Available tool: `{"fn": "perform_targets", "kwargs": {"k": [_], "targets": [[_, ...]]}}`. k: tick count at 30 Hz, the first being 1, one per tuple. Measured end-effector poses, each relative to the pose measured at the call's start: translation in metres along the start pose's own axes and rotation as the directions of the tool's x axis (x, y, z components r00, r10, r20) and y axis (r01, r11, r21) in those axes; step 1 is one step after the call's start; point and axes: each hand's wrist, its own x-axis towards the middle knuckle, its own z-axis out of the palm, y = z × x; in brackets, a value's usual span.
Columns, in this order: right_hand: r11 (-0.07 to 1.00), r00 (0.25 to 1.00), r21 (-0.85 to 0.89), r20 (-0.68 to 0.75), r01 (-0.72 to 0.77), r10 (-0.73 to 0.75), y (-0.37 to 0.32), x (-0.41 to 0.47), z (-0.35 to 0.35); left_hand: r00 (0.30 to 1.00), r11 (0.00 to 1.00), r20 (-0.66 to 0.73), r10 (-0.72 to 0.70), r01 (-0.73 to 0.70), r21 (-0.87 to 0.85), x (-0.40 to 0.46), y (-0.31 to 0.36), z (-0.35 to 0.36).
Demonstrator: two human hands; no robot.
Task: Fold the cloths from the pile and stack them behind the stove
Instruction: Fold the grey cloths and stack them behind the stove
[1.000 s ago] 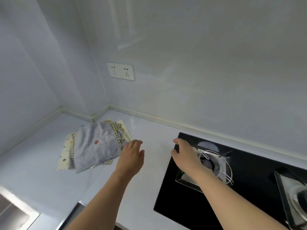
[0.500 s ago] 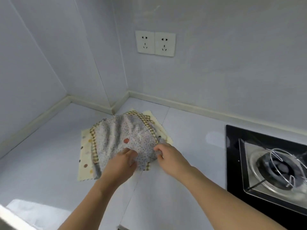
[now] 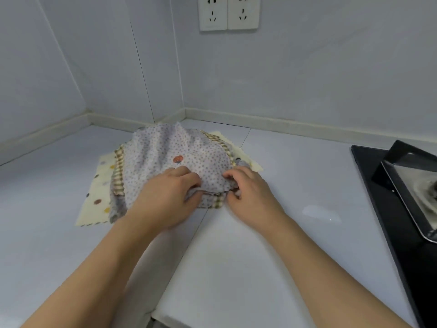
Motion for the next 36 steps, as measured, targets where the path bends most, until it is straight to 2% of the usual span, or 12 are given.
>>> {"fn": "perform_targets", "kwargs": {"k": [4,8,12,16,19,21,23,25,27,30,32,36], "targets": [[1.0,1.0,-0.024,-0.02,-0.003,0.003,-0.002,-0.002,0.002,1.0,0.998,-0.024,0.01,-0.012,-0.057,-0.007,-0.002,0.003],[0.998,0.998,-0.053,-0.054,0.024,-0.027,-0.001,0.0,0.002,0.995,0.988,0.081,-0.051,0.062,-0.138,-0.005,0.0,-0.001],[0.994,0.995,-0.101,-0.089,0.036,-0.045,-0.001,0.004,0.0,0.98,0.942,0.088,-0.176,0.194,-0.275,-0.001,-0.001,-0.006],[0.994,0.976,-0.086,-0.199,0.069,-0.085,-0.003,0.004,-0.002,0.974,0.924,0.076,-0.215,0.228,-0.306,0.0,0.0,-0.009],[0.99,0.945,-0.073,-0.294,0.124,-0.141,-0.002,0.004,-0.003,0.969,0.942,0.058,-0.239,0.246,-0.23,0.002,0.004,-0.011],[0.983,0.922,-0.079,-0.344,0.163,-0.18,-0.005,0.003,-0.003,0.968,0.959,-0.009,-0.251,0.248,-0.137,0.002,0.009,-0.018],[0.975,0.887,-0.084,-0.404,0.207,-0.223,-0.01,0.002,-0.005,0.956,0.967,-0.148,-0.254,0.255,-0.012,0.003,0.014,-0.028],[0.964,0.853,-0.08,-0.451,0.255,-0.263,-0.019,-0.001,-0.01,0.928,0.96,-0.269,-0.257,0.277,0.039,0.0,0.018,-0.039],[0.955,0.823,-0.061,-0.493,0.289,-0.281,-0.031,-0.007,-0.019,0.912,0.955,-0.322,-0.255,0.289,0.062,-0.007,0.02,-0.051],[0.958,0.792,0.015,-0.567,0.287,-0.228,-0.055,-0.02,-0.045,0.913,0.953,-0.345,-0.22,0.276,0.122,-0.017,0.022,-0.076],[0.956,0.763,0.002,-0.603,0.294,-0.234,-0.07,-0.03,-0.07,0.906,0.954,-0.352,-0.234,0.283,0.095,-0.024,0.028,-0.099],[0.934,0.693,-0.18,-0.629,0.31,-0.351,-0.096,-0.06,-0.131,0.901,0.963,-0.342,-0.268,0.256,-0.08,-0.037,0.057,-0.149]]}}
